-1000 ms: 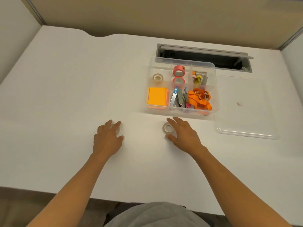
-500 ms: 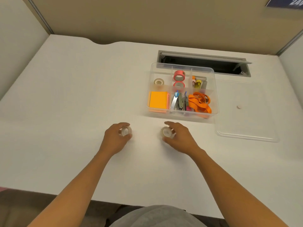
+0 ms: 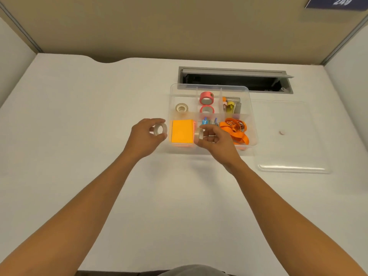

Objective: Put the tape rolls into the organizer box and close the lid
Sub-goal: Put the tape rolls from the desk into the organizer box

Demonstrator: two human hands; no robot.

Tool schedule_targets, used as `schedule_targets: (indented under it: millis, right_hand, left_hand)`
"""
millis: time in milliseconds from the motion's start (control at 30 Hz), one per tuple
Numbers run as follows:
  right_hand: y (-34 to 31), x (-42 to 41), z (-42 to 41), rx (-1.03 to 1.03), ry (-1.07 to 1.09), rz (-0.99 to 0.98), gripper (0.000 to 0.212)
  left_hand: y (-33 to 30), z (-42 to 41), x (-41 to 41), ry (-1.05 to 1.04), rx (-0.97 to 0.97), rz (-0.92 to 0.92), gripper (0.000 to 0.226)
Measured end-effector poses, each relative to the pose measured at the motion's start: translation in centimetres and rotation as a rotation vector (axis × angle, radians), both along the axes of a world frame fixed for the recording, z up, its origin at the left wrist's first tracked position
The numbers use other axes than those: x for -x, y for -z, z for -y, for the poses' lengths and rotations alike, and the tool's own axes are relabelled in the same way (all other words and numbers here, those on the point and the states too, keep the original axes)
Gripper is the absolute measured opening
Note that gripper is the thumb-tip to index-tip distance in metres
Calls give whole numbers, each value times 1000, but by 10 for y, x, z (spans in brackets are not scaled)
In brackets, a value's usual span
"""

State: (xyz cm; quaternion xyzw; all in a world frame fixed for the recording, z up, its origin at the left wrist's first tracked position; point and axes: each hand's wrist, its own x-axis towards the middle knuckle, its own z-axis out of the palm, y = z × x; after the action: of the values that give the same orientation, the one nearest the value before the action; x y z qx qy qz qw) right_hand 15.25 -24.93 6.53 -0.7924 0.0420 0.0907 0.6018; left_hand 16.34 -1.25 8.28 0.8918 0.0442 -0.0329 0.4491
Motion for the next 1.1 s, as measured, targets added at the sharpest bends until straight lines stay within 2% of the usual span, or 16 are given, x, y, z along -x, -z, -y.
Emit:
schedule_targets:
  millis: [300, 500, 633, 867, 1100]
  right_hand:
    - [0, -45, 0, 5, 49, 6, 41]
    - [6, -69, 3, 52, 82, 14, 48]
    - [5, -84, 6, 62, 79, 32, 50]
    - [4, -98, 5, 111, 71, 37, 52]
    - [8, -101, 3, 160, 31, 49, 52]
  left_hand:
    - [-2, 38, -104, 191, -286, 41, 45]
    - [12, 71, -162, 211, -481, 6, 51]
    - [24, 87, -189, 206, -602, -19, 48]
    - [41, 99, -207, 170, -715, -56, 37]
    - [46, 102, -206, 144, -685, -82, 34]
